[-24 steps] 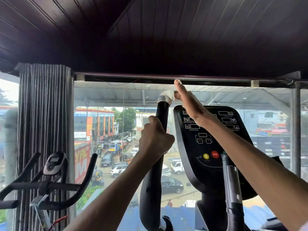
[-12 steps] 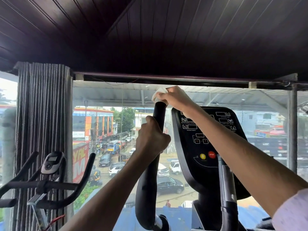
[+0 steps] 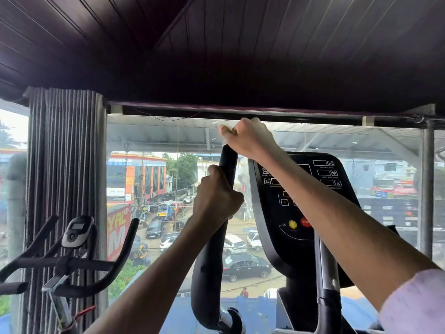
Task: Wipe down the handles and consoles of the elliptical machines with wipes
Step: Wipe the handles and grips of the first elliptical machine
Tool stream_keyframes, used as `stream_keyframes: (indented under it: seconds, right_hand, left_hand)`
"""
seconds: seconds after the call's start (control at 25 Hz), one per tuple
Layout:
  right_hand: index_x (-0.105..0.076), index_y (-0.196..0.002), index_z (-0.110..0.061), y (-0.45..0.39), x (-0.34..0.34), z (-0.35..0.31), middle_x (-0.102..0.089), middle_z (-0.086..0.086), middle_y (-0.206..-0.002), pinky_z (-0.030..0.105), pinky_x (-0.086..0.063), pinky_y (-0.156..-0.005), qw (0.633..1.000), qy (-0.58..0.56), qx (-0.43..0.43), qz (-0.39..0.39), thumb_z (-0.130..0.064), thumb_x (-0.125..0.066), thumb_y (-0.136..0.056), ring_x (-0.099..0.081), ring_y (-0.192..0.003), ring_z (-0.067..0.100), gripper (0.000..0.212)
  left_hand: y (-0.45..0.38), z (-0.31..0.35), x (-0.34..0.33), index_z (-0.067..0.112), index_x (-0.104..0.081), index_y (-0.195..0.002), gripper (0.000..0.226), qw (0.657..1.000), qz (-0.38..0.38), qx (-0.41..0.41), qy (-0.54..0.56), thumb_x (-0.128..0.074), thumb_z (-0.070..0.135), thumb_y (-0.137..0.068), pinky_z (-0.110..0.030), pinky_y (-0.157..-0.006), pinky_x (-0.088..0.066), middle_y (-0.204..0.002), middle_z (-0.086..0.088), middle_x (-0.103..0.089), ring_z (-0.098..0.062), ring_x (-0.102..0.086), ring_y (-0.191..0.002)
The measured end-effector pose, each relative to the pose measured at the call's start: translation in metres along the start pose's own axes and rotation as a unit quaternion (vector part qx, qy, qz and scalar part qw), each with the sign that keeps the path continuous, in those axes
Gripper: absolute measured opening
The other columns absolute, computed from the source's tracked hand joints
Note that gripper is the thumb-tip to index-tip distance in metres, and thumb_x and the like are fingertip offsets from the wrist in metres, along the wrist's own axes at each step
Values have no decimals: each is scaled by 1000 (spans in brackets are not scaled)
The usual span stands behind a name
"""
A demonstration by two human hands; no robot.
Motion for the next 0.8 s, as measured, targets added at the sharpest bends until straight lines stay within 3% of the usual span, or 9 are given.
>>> stream_keyframes:
  seconds: [0.12,0.2,0.28,0.36,0.48,0.56,0.68,0.8]
  right_hand:
    - [-50,-61,-15,0,-3,12,-56,3,-65,22,-35,-51,966,-204,-151,-50,-27,-52,-91,-56,-59,18,32]
    - [-61,-73,-14,17,-9,16,-72,6,-81,19,-37,-51,908,-352,-226,-32,-22,-54,-91,-73,-75,17,21]
    - [-63,-76,-13,32,-11,18,-76,8,-93,23,-38,-56,857,-441,-266,16,-20,-55,-92,-76,-84,19,20]
    - [-58,-69,-15,41,-12,18,-75,6,-89,30,-43,-58,831,-472,-286,65,-21,-55,-93,-75,-89,23,24]
    - [-55,-64,-17,45,-12,14,-70,7,-84,34,-46,-65,837,-454,-288,99,-26,-55,-93,-73,-94,26,31]
    - [-57,-66,-14,39,-13,10,-67,6,-85,33,-46,-66,821,-477,-307,61,-21,-53,-92,-72,-96,26,27]
    - [-60,-73,-12,40,-12,5,-66,5,-85,48,-50,-90,789,-513,-338,12,-12,-49,-92,-70,-86,22,22]
    - [-64,-83,-10,54,-13,9,-75,6,-92,57,-46,-90,763,-541,-354,-15,-12,-50,-94,-71,-83,17,17]
  left_hand:
    - [1,1,0,6,-40,-98,33,1000,-3,0,7,-58,8,-70,-48,-56,-58,-79,-11,-57,-39,-65,-65]
    - [1,1,1,6,-40,-99,33,1000,-2,-2,5,-59,8,-71,-47,-57,-58,-80,-11,-57,-38,-65,-66]
    - [1,2,1,6,-39,-98,33,1000,-3,-8,4,-59,7,-71,-48,-56,-58,-81,-11,-57,-37,-65,-65]
    - [1,2,0,7,-39,-99,34,1000,-6,-7,5,-58,7,-71,-47,-56,-59,-82,-12,-58,-36,-66,-65]
    - [2,2,-1,8,-39,-102,36,1000,-5,6,1,-58,5,-71,-47,-57,-59,-83,-12,-59,-36,-66,-67]
    - [2,3,0,7,-39,-101,35,1000,-6,4,-1,-58,6,-71,-48,-58,-59,-84,-13,-58,-37,-66,-68]
    - [2,3,1,6,-40,-102,37,1000,-6,-1,4,-58,8,-71,-50,-60,-59,-86,-16,-60,-40,-66,-69]
    - [2,2,1,5,-40,-103,37,1000,-3,-9,6,-60,8,-71,-49,-61,-59,-87,-17,-61,-41,-67,-70]
Point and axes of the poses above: each hand's wrist, its own y-axis away from the middle knuckle, its own x-axis out of the back of the hand, z = x × y, the point moved 2 cm from there along -y, towards the middle knuckle
